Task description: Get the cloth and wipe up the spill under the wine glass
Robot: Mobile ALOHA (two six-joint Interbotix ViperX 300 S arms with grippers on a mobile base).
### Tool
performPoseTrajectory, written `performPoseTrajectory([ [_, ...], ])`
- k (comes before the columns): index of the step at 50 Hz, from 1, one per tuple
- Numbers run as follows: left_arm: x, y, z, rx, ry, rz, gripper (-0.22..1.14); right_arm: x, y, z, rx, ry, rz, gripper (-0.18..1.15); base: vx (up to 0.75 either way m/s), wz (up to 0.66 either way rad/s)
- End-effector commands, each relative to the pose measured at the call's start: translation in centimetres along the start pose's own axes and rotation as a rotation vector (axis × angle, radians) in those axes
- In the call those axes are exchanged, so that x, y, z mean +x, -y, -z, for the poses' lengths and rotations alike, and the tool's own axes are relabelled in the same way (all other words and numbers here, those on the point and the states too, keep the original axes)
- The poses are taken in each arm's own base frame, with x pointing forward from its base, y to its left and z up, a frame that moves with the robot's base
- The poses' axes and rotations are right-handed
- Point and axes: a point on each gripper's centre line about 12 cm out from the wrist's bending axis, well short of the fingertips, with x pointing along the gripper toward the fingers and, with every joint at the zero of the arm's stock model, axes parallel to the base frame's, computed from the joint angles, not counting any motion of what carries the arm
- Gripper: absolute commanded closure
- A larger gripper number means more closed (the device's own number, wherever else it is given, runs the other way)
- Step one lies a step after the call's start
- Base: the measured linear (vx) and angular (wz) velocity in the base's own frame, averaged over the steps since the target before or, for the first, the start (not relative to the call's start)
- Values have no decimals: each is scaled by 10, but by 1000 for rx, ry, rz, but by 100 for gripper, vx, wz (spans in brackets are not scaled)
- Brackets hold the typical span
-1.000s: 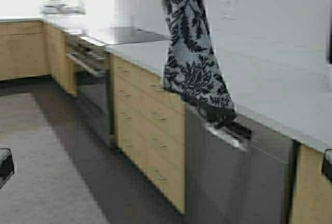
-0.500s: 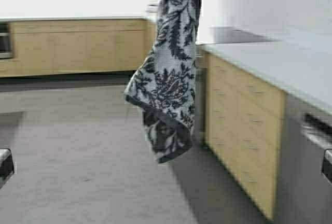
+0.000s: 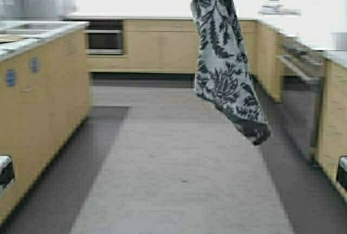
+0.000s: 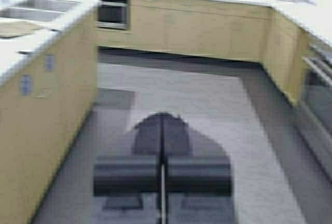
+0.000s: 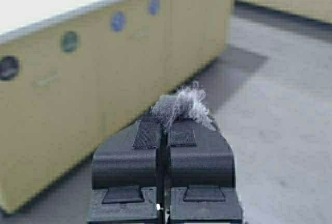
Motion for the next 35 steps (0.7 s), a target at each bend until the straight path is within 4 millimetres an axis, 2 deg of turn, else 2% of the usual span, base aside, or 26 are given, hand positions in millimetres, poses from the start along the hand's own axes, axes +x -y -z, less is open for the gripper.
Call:
performPoseTrajectory([
  [1,3,1,-9,2,29,2,89,0,0,-21,0,77,2,91,-3,48],
  [15,5,1,-11,2,41,3,89,-4,10,-20,1,78,33,91,-1,42],
  [24,5,1,-12,-6,47,4,89,-16,11,-19,4,86,38,91,4,34],
  [35,4,1,-10,-2,44,4,89,-17,12,-20,16,105,52,91,7,28],
])
